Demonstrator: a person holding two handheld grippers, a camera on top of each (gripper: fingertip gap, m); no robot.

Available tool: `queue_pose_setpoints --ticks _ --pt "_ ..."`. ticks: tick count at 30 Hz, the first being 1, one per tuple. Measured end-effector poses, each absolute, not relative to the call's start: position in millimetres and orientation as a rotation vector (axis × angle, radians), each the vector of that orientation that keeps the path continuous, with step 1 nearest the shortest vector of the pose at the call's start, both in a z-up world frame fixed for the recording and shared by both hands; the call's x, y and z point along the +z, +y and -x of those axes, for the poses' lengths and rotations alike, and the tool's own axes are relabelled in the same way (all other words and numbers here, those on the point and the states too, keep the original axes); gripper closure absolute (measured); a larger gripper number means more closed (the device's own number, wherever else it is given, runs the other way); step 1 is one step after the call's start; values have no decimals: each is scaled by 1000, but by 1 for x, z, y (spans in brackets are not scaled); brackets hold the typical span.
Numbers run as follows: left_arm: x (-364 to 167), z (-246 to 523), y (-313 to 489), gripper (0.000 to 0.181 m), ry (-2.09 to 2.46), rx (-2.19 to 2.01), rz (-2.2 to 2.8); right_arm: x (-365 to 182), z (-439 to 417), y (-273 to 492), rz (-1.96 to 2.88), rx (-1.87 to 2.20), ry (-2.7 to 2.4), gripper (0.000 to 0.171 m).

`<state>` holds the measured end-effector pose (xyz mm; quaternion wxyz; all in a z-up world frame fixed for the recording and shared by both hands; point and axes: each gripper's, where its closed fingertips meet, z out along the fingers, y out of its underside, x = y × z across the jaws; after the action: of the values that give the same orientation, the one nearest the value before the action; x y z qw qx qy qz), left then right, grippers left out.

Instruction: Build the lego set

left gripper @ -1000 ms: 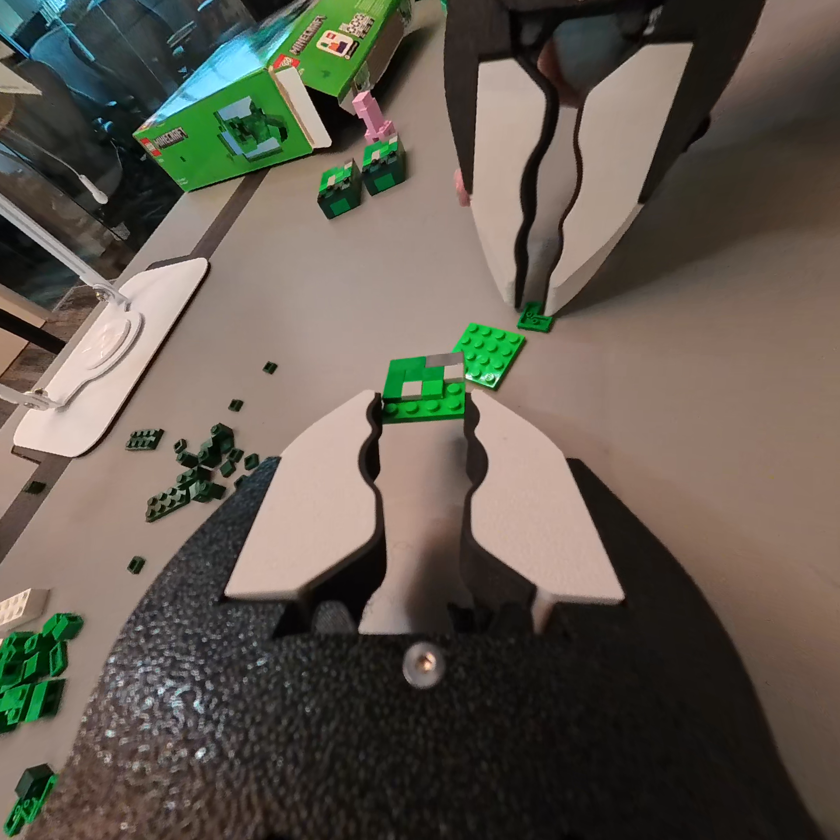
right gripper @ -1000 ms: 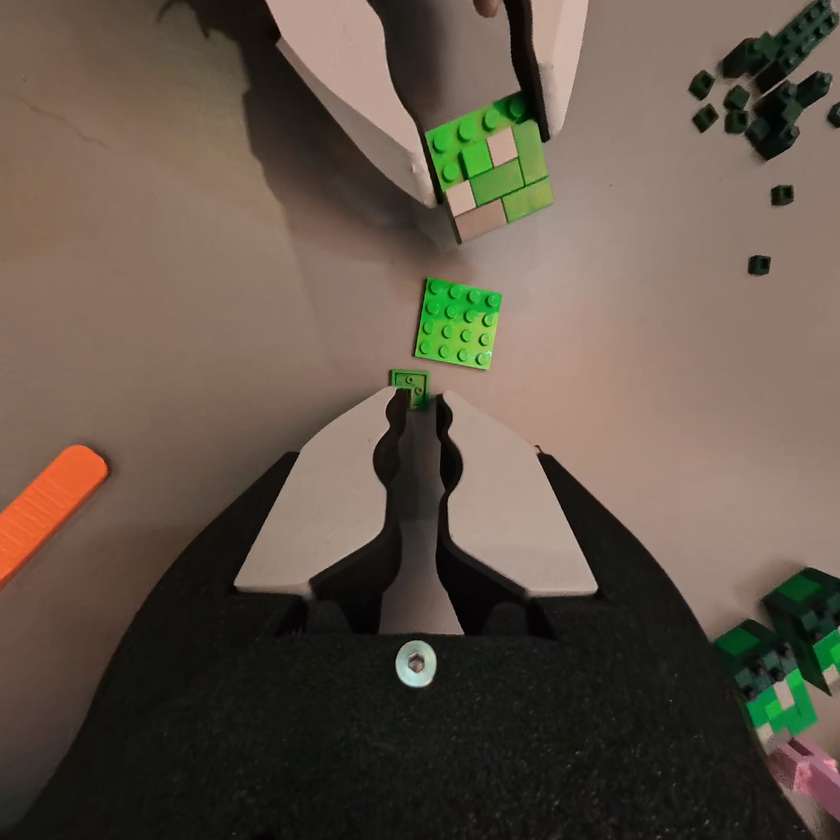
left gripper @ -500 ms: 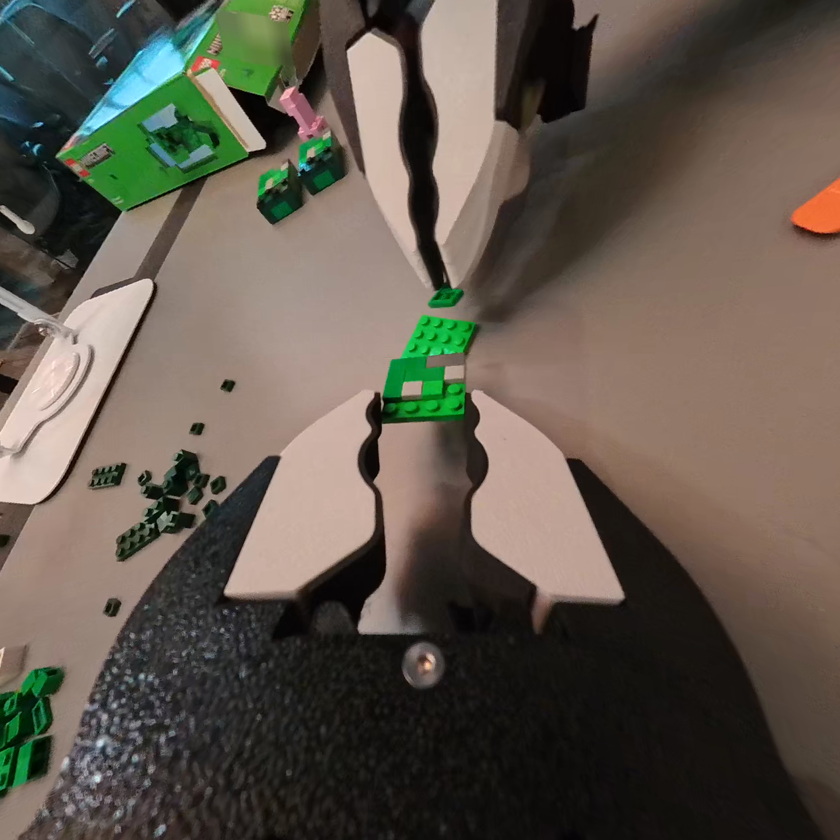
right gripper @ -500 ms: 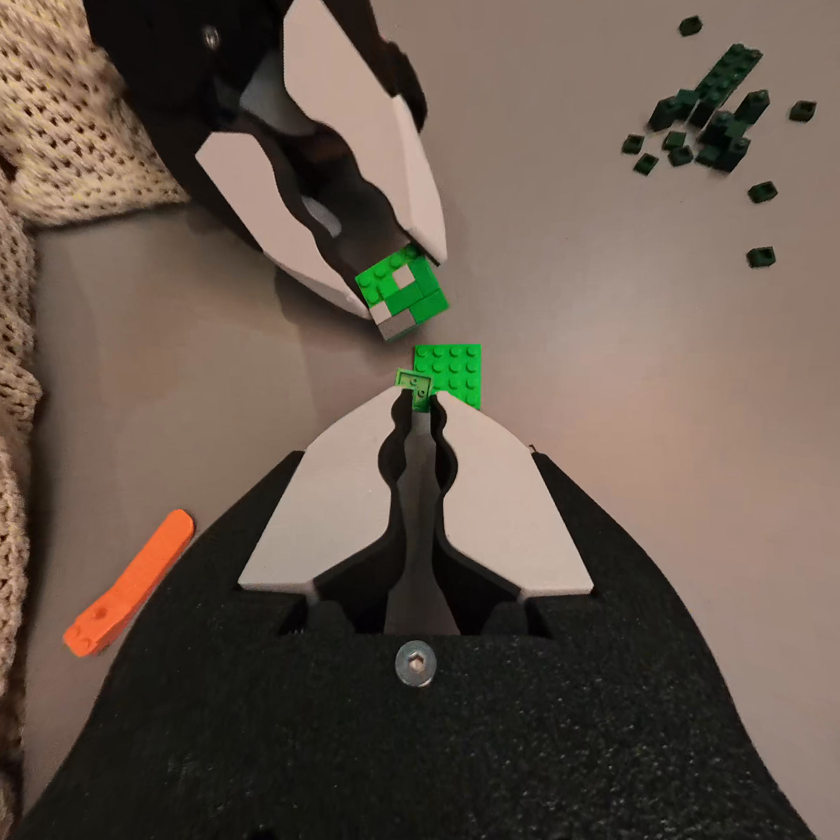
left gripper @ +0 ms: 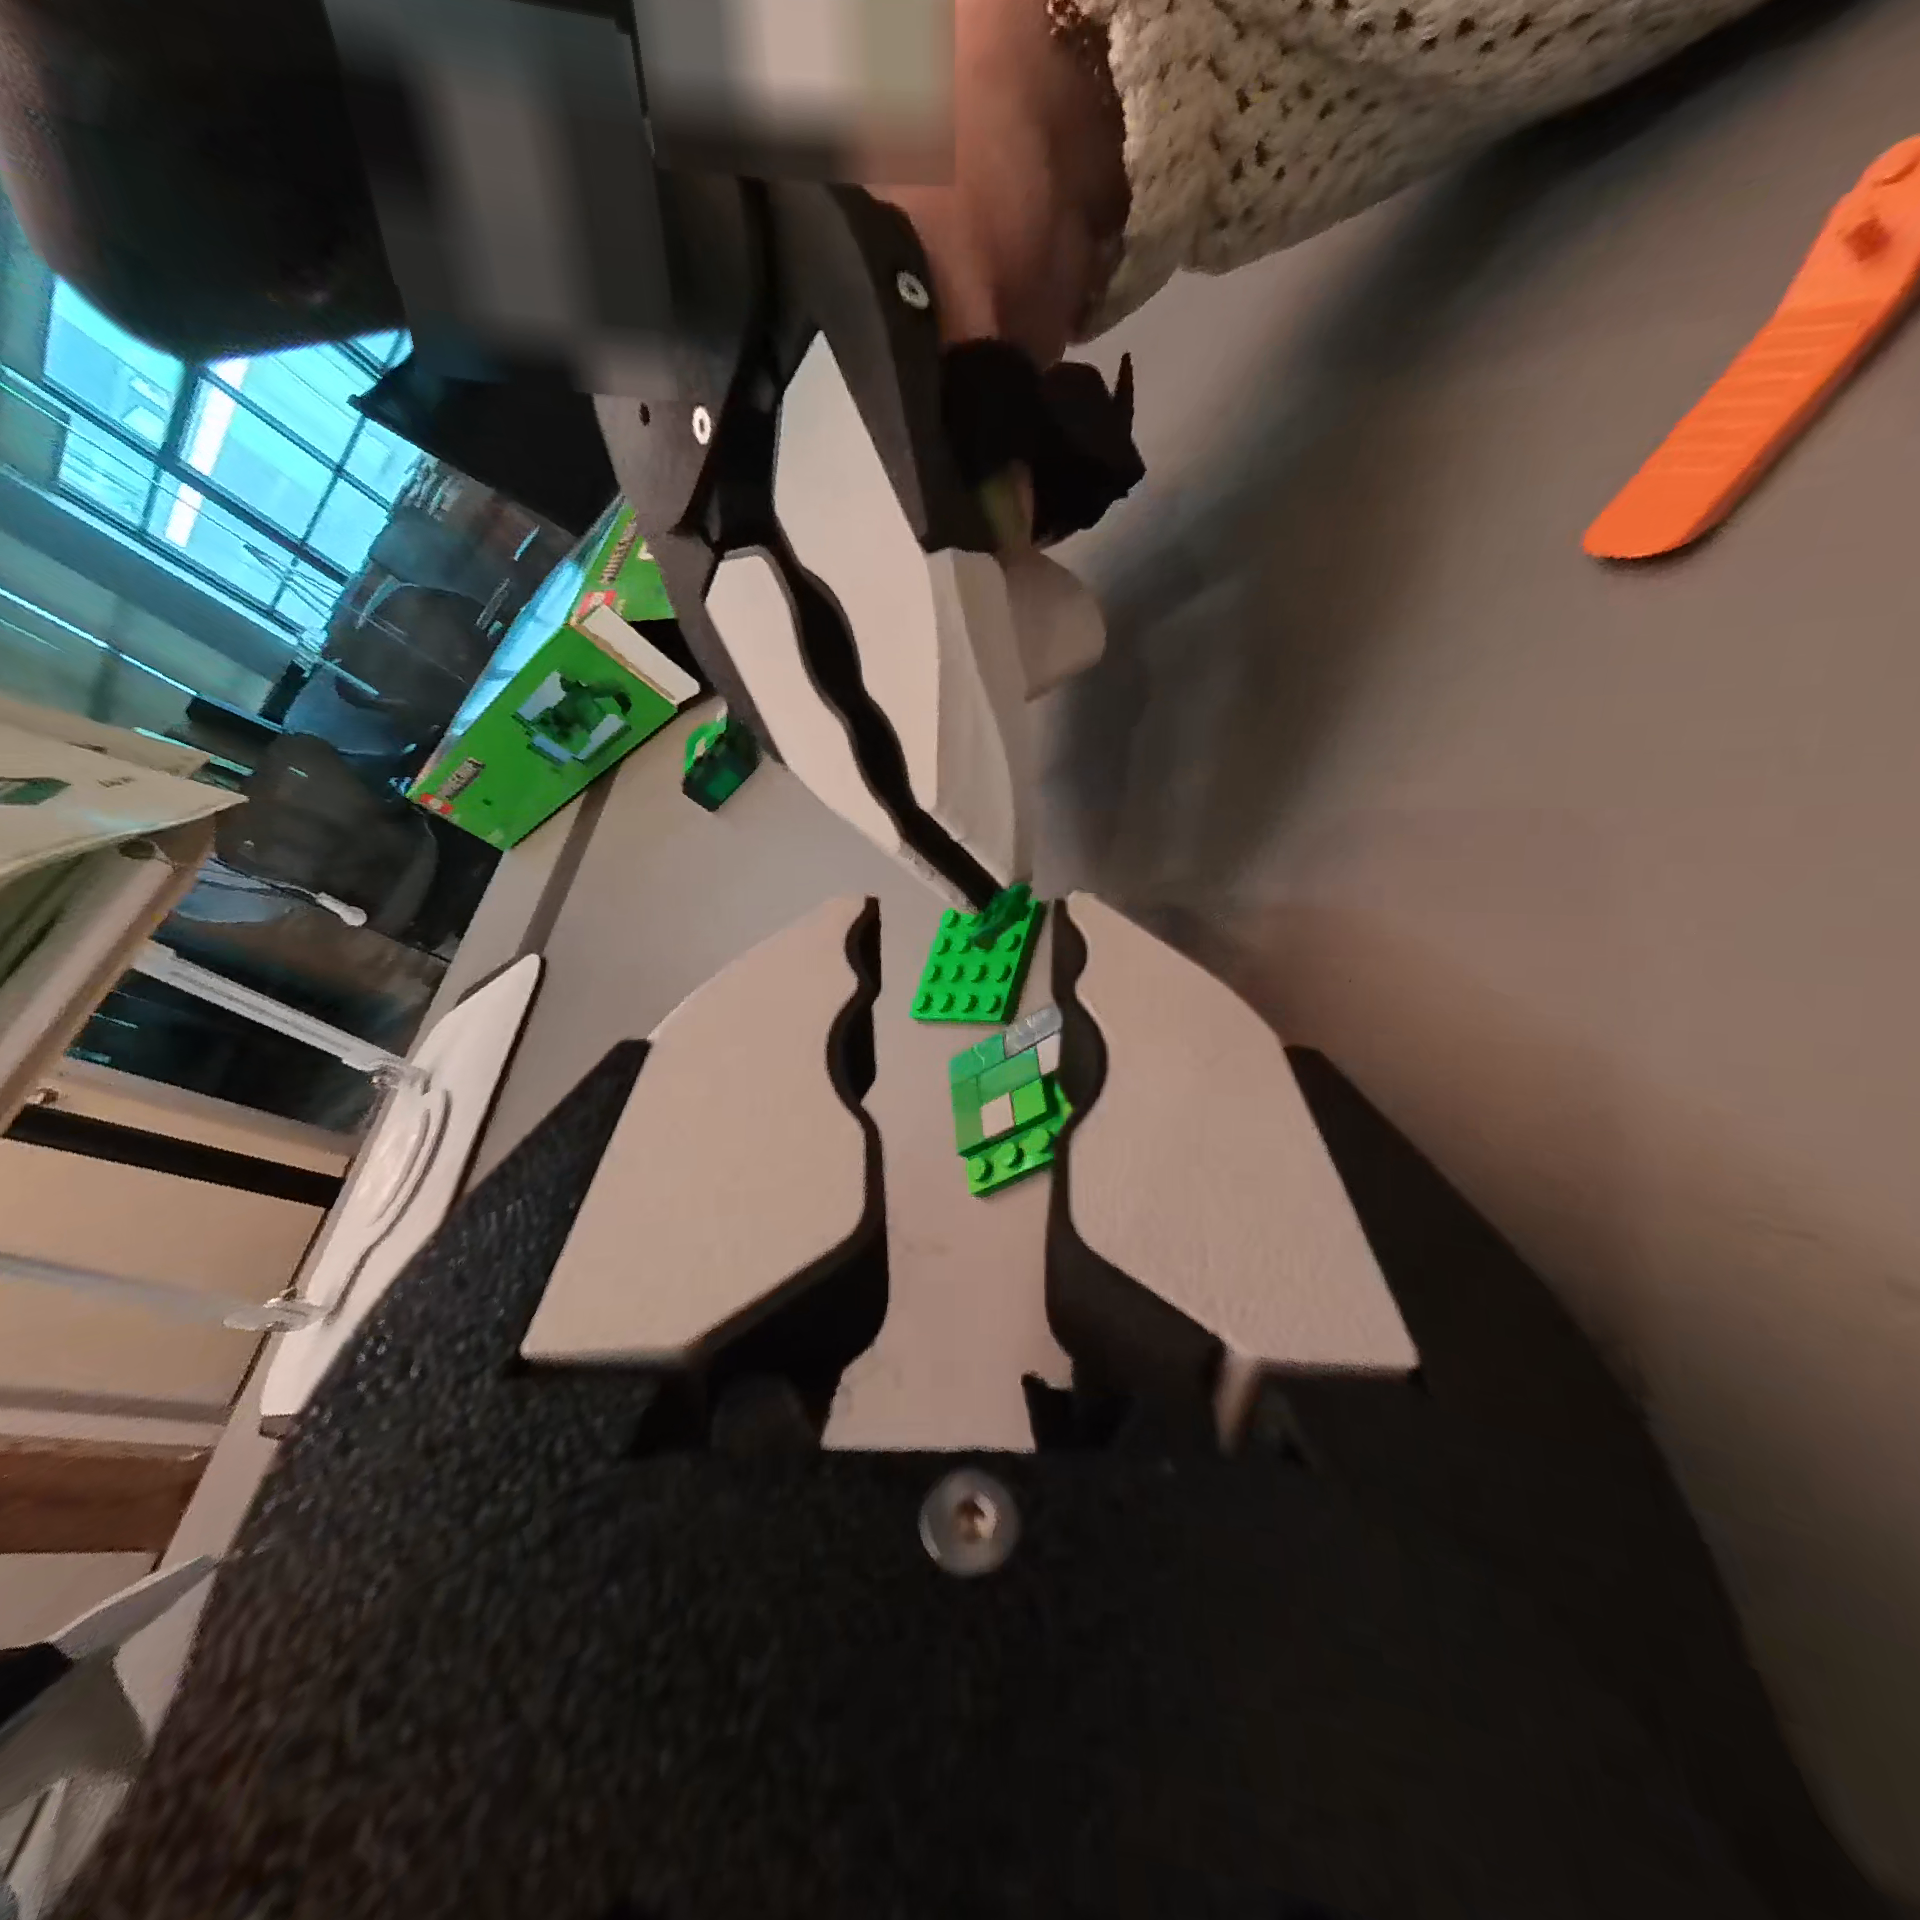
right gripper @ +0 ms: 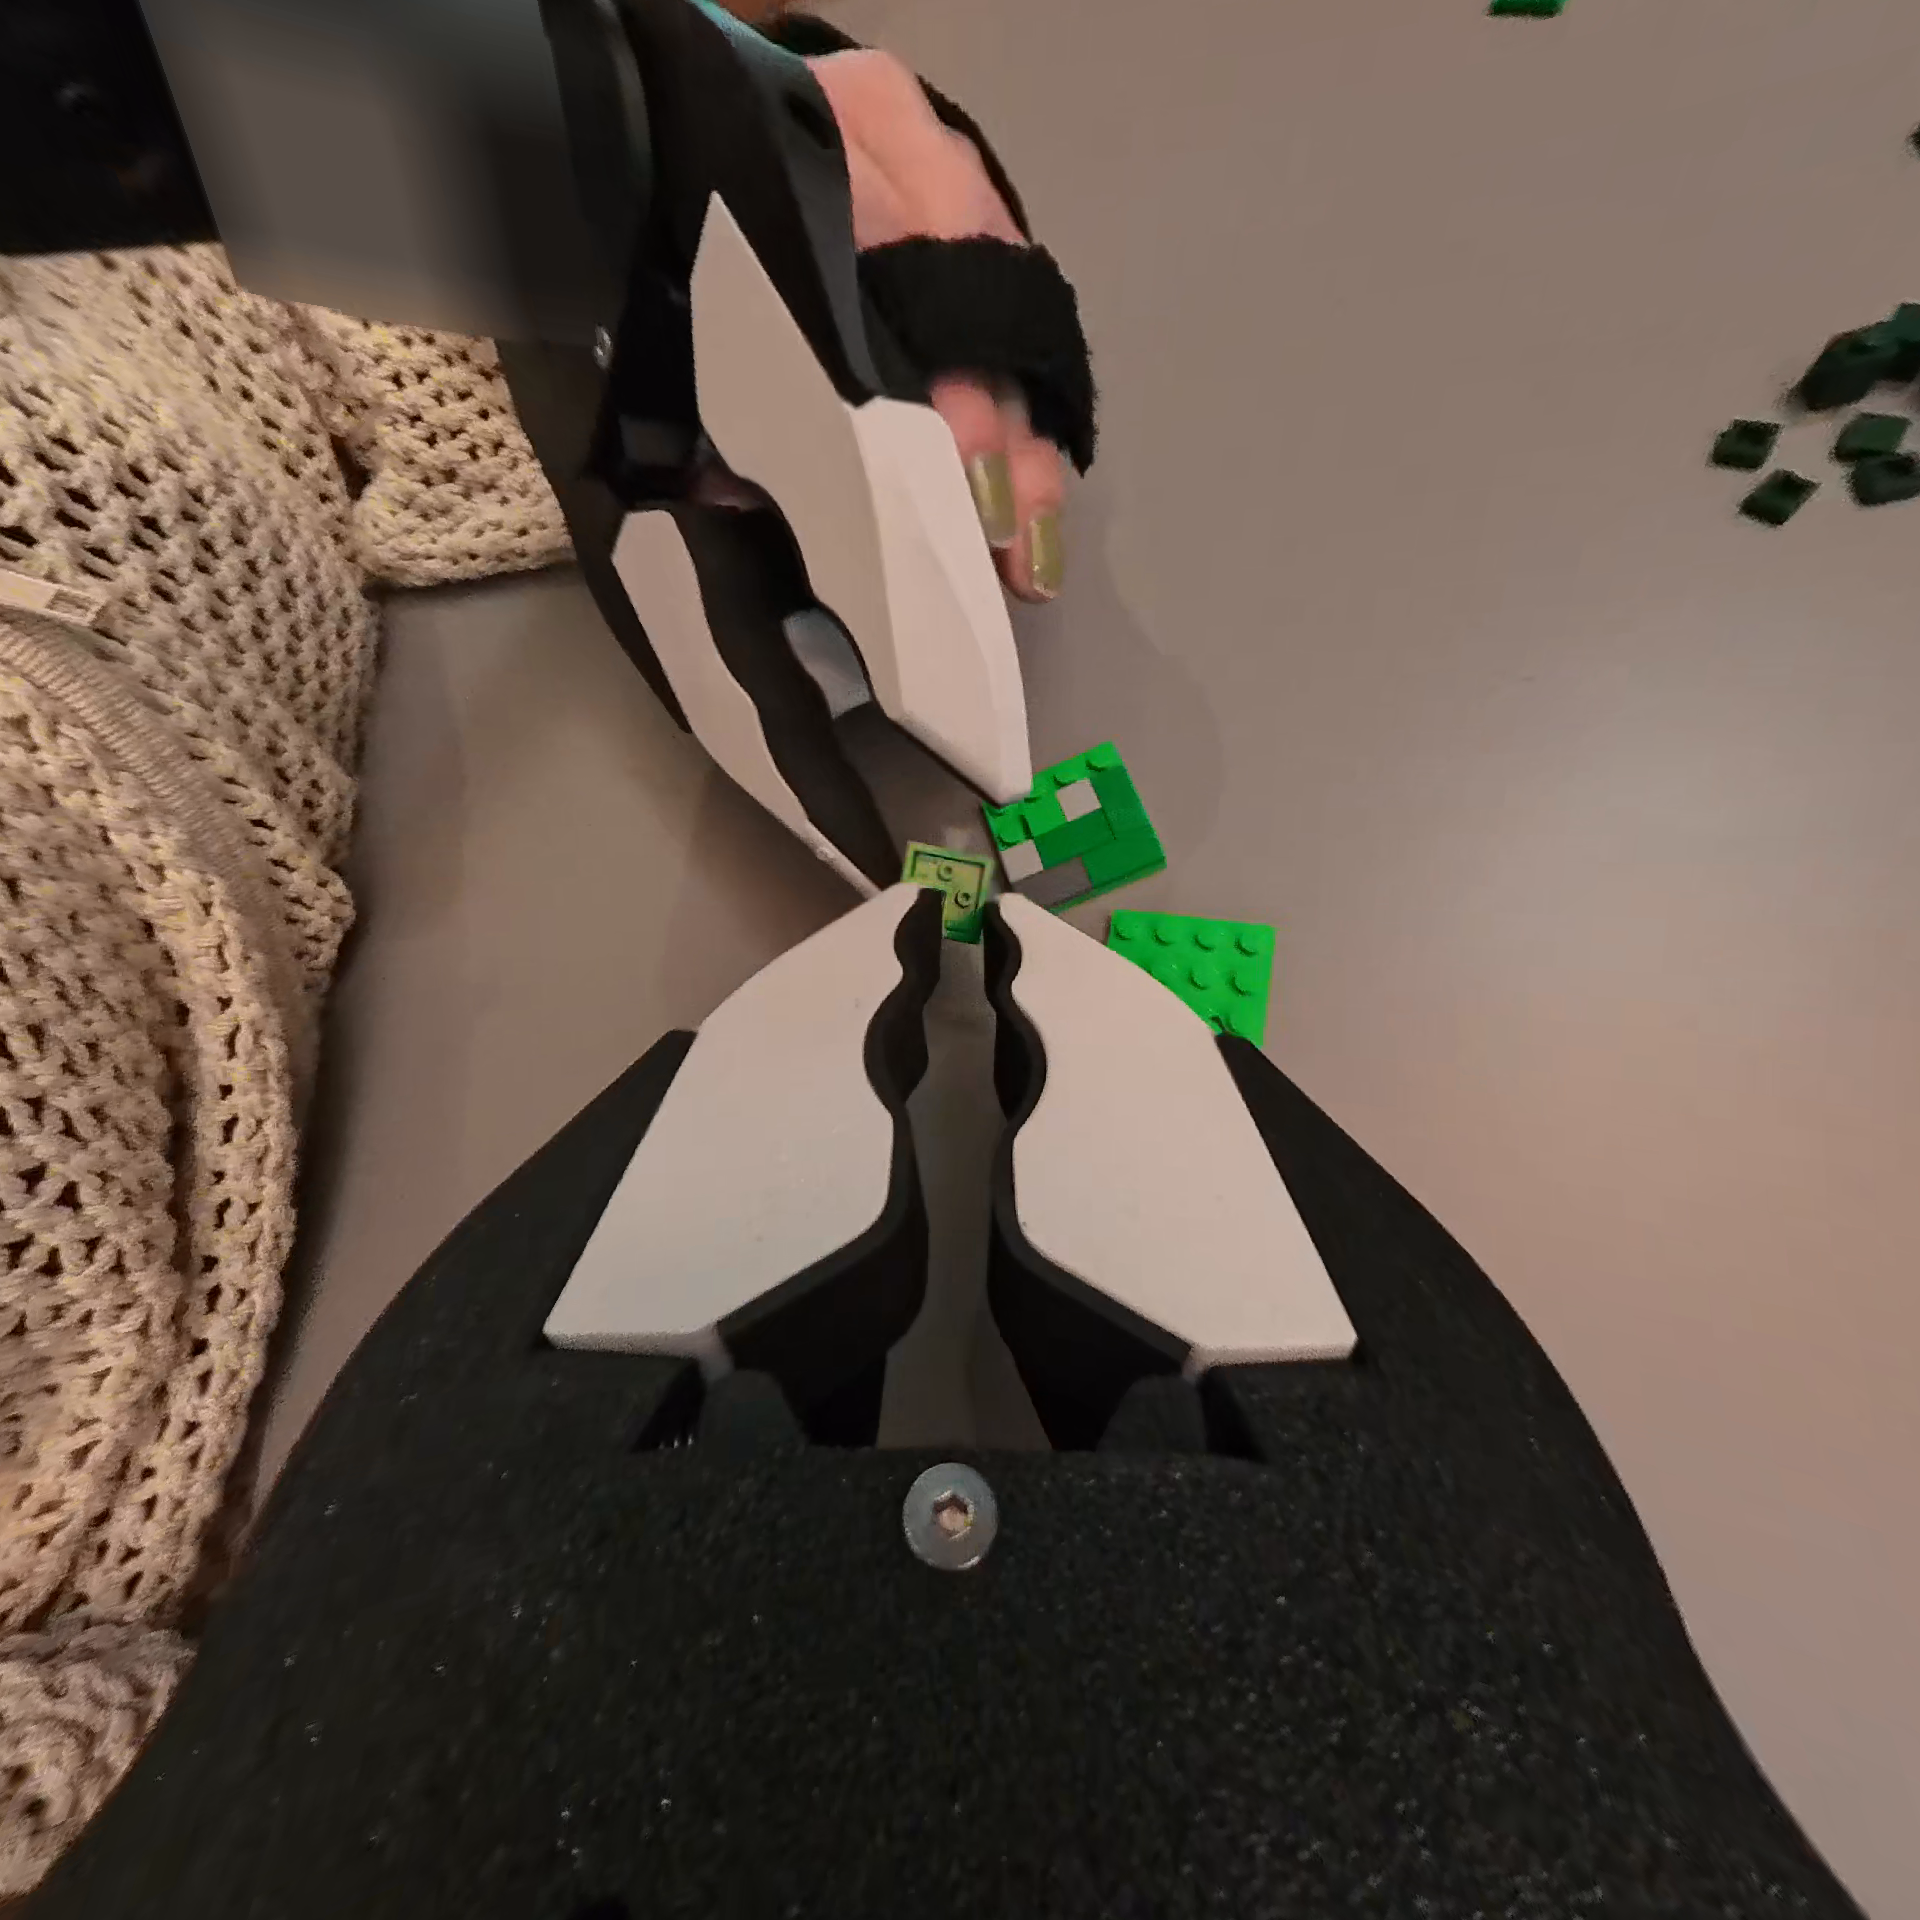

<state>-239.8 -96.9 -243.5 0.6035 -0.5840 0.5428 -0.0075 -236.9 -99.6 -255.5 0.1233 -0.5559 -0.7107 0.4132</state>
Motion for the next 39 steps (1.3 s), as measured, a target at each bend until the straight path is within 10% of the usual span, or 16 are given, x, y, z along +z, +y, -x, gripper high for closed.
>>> queue_pose_setpoints --ticks 9,39 --pt "-240 238 -102 177 1284 -41 1345 -248 236 -105 1596 1277 -2061 165" --pt "-227 250 -99 178 760 -998 1801 -237 250 -96 508 190 -2020 164"
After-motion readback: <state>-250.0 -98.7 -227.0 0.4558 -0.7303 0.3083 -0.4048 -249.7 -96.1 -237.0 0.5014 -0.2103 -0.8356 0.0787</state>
